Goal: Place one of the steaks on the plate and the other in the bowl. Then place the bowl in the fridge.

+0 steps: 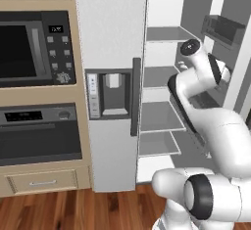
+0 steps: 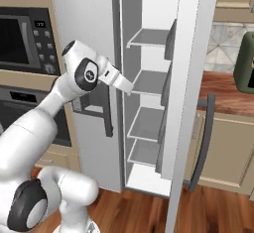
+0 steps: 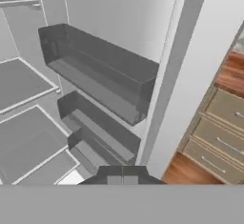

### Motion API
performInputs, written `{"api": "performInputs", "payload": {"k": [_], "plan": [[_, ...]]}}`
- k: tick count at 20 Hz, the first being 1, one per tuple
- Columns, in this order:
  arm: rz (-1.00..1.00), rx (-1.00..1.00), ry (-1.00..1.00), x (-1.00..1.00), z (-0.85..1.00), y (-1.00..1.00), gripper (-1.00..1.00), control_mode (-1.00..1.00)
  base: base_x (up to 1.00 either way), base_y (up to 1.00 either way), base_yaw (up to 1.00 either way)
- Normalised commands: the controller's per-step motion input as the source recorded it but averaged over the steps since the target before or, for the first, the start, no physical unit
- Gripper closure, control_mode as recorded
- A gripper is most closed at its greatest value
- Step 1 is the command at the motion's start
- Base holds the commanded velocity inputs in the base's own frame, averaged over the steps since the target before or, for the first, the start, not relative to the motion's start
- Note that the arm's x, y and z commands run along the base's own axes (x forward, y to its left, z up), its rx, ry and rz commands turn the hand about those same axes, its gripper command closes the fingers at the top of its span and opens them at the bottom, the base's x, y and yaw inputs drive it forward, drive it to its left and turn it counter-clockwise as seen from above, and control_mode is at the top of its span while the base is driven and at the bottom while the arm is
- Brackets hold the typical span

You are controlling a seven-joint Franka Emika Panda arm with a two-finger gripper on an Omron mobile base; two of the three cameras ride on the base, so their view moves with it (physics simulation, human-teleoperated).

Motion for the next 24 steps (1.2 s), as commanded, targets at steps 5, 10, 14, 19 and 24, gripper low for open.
{"api": "performInputs", "payload": {"k": [5,10,14,19,24], "plan": [[0.42,0.16,-0.06,-0.57,-0.08,0.82,1.00,-1.00,0.00,0.00,0.00],[0.22,0.02,-0.28,-0.41,-0.03,0.80,1.00,-1.00,0.00,0.00,0.00],[0.31,0.03,-0.19,-0.24,0.06,0.18,1.00,-1.00,0.00,0.00,0.00],[0.40,0.11,-0.12,-0.50,0.06,0.00,1.00,-1.00,0.00,0.00,0.00],[0.33,0.07,-0.10,-0.29,0.05,0.06,1.00,-1.00,0.00,0.00,0.00]]}}
